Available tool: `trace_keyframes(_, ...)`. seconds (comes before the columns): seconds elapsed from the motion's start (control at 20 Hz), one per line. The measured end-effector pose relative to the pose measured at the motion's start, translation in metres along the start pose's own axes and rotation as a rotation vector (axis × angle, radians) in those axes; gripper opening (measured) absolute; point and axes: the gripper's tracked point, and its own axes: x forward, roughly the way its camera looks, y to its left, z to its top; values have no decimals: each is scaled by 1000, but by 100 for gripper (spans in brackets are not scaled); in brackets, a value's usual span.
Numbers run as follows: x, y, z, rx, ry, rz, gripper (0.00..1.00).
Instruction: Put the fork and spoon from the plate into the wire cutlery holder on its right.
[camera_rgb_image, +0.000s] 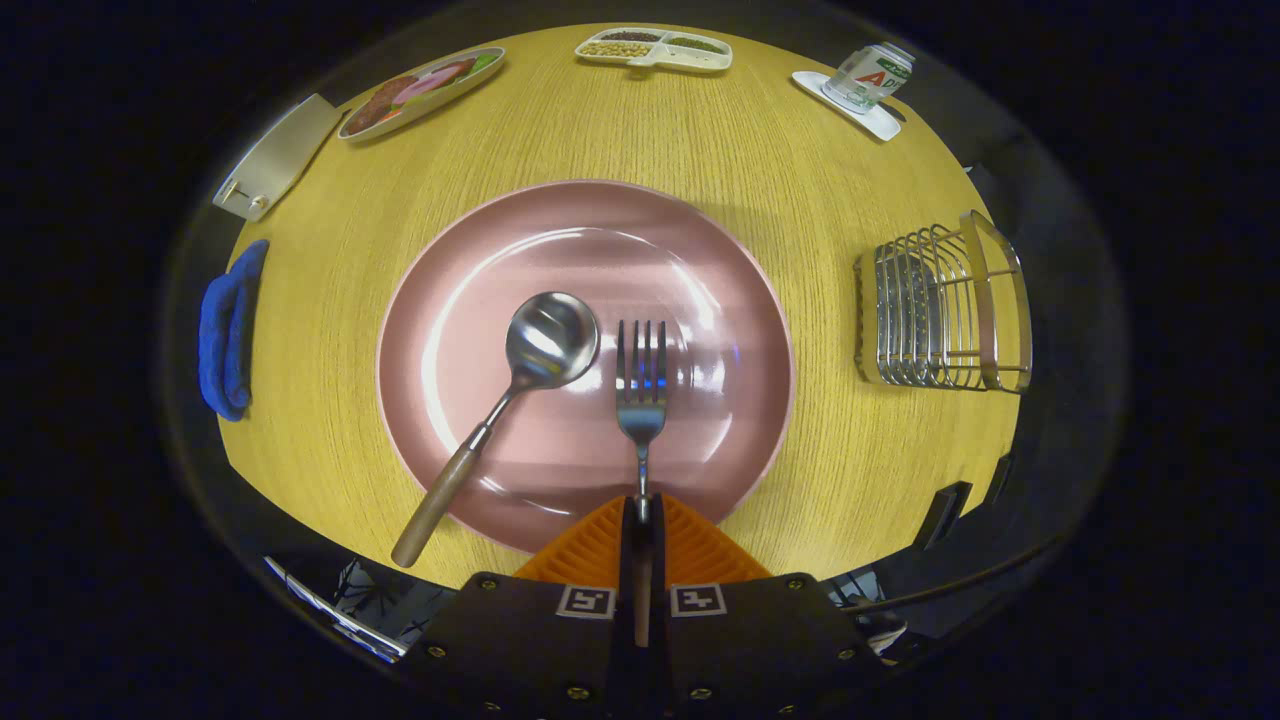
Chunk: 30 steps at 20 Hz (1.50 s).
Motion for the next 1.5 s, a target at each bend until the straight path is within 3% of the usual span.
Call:
trace_keyframes(0.15,-13,0,6,2,-24,-6,6)
trace_keyframes(0.5,-74,-32,24,3,-35,-152,6)
trace_keyframes(0.85,-116,-86,42,117,-57,-225,6)
trace_keyframes(1.15,-118,-138,37,206,-13,-256,6)
trace_keyframes(1.5,-97,-165,32,231,62,-208,6)
